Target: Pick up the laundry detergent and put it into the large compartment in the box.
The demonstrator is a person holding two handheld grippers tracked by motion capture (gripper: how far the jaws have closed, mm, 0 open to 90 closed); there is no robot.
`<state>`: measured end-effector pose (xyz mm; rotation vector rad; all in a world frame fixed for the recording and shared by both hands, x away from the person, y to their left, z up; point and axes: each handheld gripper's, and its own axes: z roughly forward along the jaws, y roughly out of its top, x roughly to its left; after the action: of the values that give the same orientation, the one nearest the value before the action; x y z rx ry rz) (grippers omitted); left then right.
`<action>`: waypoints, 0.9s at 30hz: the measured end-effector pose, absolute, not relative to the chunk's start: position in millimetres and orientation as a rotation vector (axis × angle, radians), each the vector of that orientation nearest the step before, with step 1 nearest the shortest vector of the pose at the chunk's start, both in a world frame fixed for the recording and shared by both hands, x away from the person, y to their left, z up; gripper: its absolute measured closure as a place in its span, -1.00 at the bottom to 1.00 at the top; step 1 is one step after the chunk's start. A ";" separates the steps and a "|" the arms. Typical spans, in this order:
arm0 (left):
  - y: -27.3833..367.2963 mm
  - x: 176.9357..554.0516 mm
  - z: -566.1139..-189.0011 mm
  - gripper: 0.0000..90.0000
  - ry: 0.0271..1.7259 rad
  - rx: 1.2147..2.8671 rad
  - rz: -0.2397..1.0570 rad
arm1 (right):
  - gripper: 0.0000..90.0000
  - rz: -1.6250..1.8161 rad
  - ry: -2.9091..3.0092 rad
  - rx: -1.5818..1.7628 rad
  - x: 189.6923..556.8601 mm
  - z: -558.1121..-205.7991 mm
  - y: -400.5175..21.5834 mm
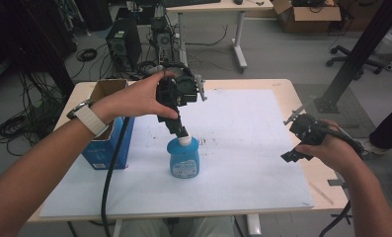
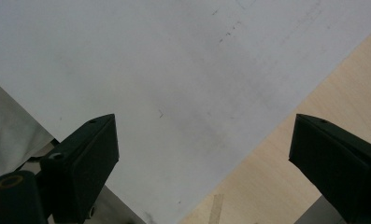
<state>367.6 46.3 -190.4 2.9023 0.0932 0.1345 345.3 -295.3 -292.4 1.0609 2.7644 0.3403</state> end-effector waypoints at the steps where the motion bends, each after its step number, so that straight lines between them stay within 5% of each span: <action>1: 46.4 367.4 -192.1 -0.89 0.090 2.905 0.133 | -0.82 0.341 2.765 1.059 345.7 -292.5 -294.8; 27: 41.6 357.3 -227.1 -0.88 0.084 2.933 0.124 | -0.82 0.343 2.763 1.051 345.8 -293.0 -291.8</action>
<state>357.3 41.6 -227.1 2.9334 0.0841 0.1236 345.8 -291.8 -293.0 1.0506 2.7631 0.3430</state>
